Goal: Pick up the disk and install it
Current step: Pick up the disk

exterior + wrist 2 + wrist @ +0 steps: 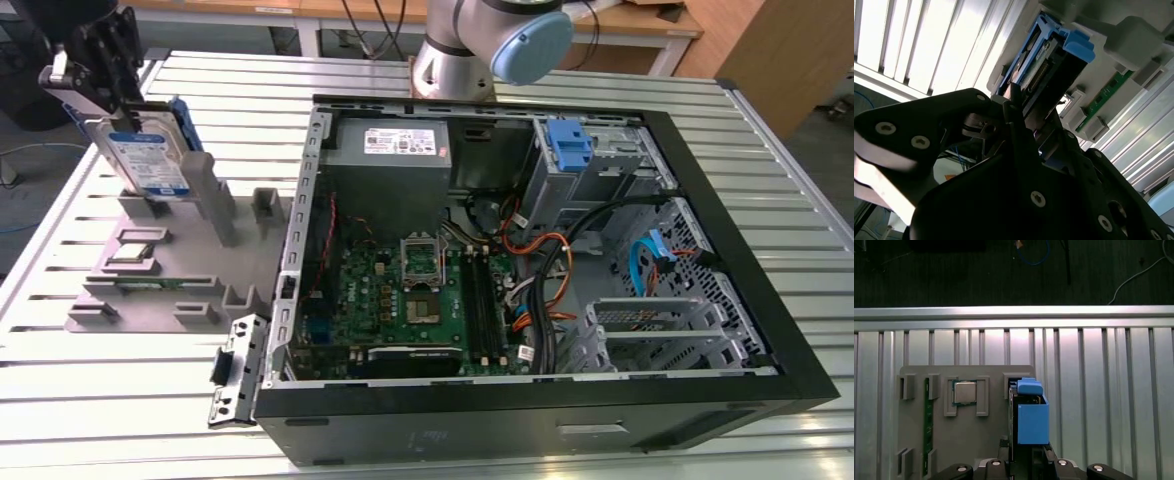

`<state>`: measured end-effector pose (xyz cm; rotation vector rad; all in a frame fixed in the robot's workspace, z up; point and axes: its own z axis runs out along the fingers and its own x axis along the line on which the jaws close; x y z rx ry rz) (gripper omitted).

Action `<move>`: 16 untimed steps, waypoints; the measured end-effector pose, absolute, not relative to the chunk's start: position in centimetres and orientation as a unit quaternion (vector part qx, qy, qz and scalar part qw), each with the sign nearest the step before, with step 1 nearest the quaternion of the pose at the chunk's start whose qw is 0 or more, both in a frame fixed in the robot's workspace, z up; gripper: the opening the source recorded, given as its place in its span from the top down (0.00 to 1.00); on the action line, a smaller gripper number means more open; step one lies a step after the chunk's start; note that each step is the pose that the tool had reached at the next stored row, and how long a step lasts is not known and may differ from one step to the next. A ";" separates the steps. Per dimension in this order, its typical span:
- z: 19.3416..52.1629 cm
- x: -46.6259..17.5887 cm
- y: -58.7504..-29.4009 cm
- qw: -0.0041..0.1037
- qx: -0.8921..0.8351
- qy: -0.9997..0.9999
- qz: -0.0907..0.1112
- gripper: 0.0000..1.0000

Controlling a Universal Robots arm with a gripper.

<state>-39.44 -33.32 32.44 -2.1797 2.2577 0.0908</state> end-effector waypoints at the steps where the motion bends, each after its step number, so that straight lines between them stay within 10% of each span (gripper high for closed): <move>1: 32.4 -39.4 -33.3 0.001 -0.694 0.719 0.029 0.65; 16: 33.1 -39.4 -33.3 0.001 -0.694 0.719 0.029 0.65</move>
